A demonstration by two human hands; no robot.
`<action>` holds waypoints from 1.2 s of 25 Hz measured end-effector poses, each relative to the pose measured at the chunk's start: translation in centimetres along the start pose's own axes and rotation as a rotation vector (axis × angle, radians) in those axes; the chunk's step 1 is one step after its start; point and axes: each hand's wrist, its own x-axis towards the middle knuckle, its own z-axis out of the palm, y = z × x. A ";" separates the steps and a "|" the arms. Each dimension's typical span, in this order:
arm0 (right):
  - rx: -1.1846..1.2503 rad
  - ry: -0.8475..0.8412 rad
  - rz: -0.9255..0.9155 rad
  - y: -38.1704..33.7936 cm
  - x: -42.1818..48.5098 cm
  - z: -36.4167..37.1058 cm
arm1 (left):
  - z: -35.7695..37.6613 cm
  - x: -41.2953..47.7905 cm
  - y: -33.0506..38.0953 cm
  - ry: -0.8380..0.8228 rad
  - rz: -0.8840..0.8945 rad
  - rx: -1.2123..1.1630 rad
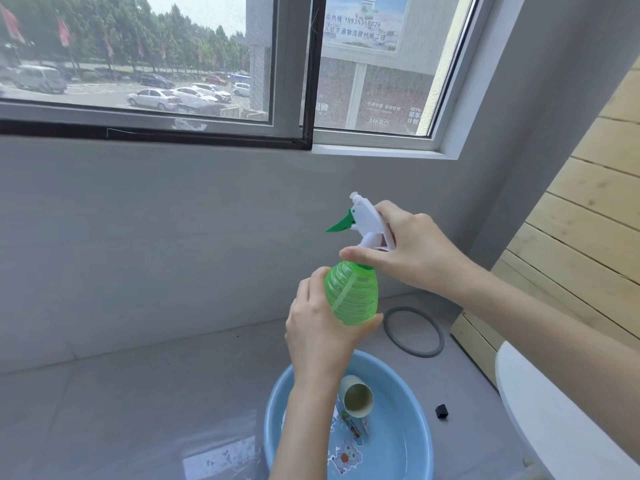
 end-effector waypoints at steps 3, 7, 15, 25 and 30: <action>0.234 -0.189 -0.012 0.1 0.1 -0.6 | 0.1 0.1 -0.2 0.001 -0.013 0.010; 0.205 0.025 -0.048 -0.3 0.1 0.5 | 0.1 0.1 -0.1 0.004 -0.015 -0.001; 0.244 -0.064 -0.012 0.2 0.0 0.1 | 0.1 0.2 -0.1 0.007 -0.028 -0.033; 0.517 0.080 0.005 -0.3 -0.7 2.5 | 0.4 0.2 0.2 0.034 -0.053 -0.139; 0.512 0.388 0.040 -1.8 -1.6 5.4 | 1.9 -0.1 0.2 0.154 -0.050 -0.086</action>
